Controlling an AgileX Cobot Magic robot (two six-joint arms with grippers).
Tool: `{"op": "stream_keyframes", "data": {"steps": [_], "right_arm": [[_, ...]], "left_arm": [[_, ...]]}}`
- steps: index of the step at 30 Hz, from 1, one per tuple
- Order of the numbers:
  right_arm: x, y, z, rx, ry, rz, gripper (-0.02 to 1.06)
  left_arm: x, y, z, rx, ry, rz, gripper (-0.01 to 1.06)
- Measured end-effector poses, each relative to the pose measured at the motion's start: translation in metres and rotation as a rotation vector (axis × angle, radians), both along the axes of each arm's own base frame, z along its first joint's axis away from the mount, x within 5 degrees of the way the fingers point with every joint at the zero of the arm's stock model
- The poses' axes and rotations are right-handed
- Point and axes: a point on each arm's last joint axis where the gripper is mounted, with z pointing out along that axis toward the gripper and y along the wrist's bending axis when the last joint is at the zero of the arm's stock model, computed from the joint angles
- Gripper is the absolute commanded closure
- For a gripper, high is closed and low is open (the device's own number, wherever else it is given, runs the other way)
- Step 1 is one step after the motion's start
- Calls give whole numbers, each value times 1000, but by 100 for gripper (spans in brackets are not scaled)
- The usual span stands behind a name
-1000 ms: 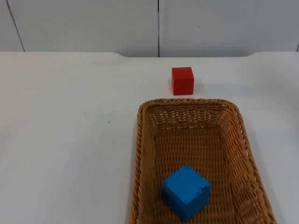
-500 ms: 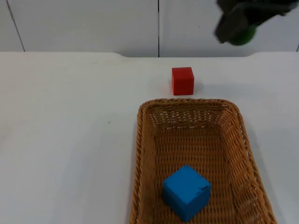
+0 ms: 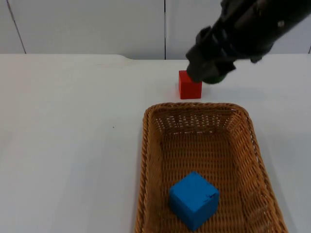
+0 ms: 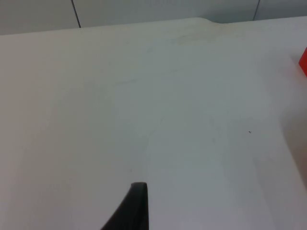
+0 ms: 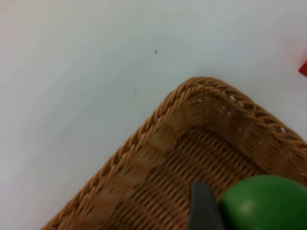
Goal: Place all geometric objects except the red cube into the basket.
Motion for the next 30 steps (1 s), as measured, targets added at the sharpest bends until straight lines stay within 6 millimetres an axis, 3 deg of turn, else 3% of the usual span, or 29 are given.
{"op": "stream_keyframes", "data": {"steps": [10, 14, 21, 24, 25, 27, 28, 30], "right_arm": [[-5, -5, -52, -4, 5, -23, 105], [3, 0, -97, -54, 71, -32, 105], [7, 3, -138, -103, 130, -37, 102], [7, 3, -146, -107, 148, -50, 83], [7, 3, -147, -107, 151, -54, 83], [7, 3, -148, -104, 154, -59, 61], [7, 3, -148, -100, 149, -60, 44], [8, 3, -146, -97, 144, -60, 28]], "left_arm": [[0, 0, 0, 0, 0, 0, 0], [0, 0, 0, 0, 0, 0, 0], [0, 0, 0, 0, 0, 0, 0], [0, 0, 0, 0, 0, 0, 0], [0, 0, 0, 0, 0, 0, 0], [0, 0, 0, 0, 0, 0, 0], [0, 0, 0, 0, 0, 0, 0], [0, 0, 0, 0, 0, 0, 0]]}}
